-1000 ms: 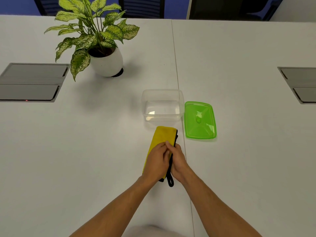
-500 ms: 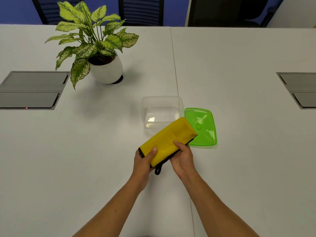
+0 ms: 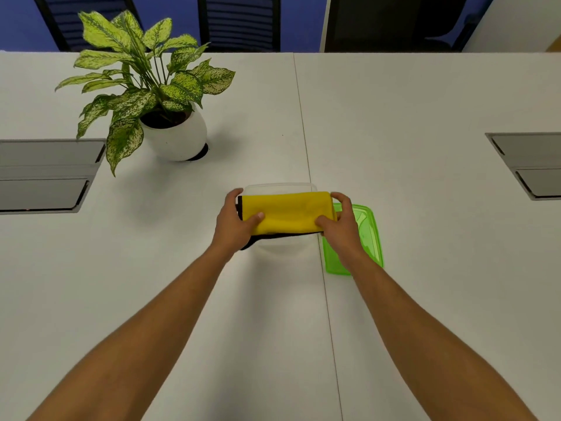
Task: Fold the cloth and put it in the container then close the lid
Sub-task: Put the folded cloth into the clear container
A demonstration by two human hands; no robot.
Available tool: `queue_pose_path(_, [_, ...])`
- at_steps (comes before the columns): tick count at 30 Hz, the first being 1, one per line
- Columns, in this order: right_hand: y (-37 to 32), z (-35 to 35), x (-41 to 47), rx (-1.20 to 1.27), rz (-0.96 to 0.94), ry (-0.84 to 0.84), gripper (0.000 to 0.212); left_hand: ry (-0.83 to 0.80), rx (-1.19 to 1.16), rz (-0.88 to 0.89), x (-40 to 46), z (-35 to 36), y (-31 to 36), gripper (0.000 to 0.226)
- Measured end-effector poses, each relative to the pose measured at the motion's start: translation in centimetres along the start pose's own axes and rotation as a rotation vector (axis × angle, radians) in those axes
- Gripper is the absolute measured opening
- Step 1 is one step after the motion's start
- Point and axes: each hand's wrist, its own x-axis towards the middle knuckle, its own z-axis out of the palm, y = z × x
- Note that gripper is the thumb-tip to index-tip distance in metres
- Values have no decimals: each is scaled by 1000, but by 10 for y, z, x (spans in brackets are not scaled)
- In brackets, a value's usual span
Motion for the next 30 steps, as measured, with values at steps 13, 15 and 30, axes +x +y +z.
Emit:
queue_pose_path(13, [11,27,72,-953,-256,-201,55,-231,725,87,77,34,-6,72])
queue_pose_path(15, [10,30,75,-1071,-308,-158,53,-257,789,97,78,40,-9,76])
queue_pose_path(30, [18,49,89,-1471,-467,-254,27,-288,1048,121,97,69,-36,50])
